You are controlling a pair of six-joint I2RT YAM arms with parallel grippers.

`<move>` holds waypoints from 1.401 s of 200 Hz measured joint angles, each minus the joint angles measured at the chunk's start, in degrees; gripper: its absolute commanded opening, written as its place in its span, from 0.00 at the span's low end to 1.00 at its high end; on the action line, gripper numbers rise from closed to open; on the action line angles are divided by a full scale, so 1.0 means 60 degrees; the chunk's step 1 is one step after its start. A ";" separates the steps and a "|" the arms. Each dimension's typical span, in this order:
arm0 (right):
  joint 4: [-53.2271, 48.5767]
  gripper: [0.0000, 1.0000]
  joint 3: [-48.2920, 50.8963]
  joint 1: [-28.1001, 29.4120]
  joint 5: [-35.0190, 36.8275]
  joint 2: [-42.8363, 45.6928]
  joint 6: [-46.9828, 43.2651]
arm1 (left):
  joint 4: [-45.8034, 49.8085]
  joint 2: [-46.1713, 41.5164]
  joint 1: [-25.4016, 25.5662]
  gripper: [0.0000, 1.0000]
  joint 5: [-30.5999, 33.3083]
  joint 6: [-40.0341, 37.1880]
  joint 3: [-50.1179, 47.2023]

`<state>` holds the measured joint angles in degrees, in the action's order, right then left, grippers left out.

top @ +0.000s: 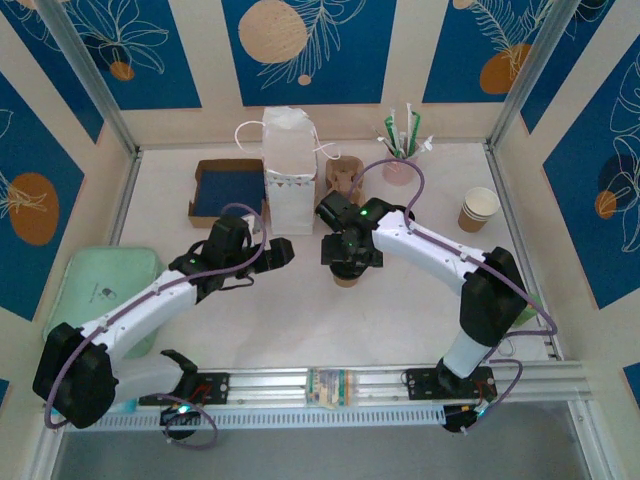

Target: Pack the takeout coffee

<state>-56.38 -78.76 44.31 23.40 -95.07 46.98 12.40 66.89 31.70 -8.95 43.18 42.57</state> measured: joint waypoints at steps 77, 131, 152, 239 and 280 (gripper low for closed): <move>0.0186 0.88 0.0004 -0.0004 -0.0084 -0.0073 -0.0007 | -0.0069 0.0000 -0.0015 0.91 0.0000 0.0000 -0.0055; 0.0291 0.84 0.0237 -0.0011 -0.0149 -0.0222 -0.0004 | -0.0142 0.0000 -0.0018 0.91 -0.0004 0.0004 -0.0153; 0.0280 0.82 0.0280 -0.0022 -0.0142 -0.0251 -0.0007 | -0.0149 0.0000 -0.0018 0.91 -0.0015 0.0004 -0.0178; 0.0382 0.70 0.0299 -0.0098 -0.0182 -0.0280 -0.0040 | -0.0182 0.0000 -0.0055 0.90 -0.0102 0.0004 -0.0178; 0.0663 0.68 0.0561 -0.0608 -0.0182 -0.0069 -0.0073 | -0.0200 0.0000 -0.0087 0.91 -0.0109 0.0004 -0.0178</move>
<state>-52.40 -75.40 40.66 22.31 -95.48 46.54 11.20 66.89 31.18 -9.61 43.20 41.50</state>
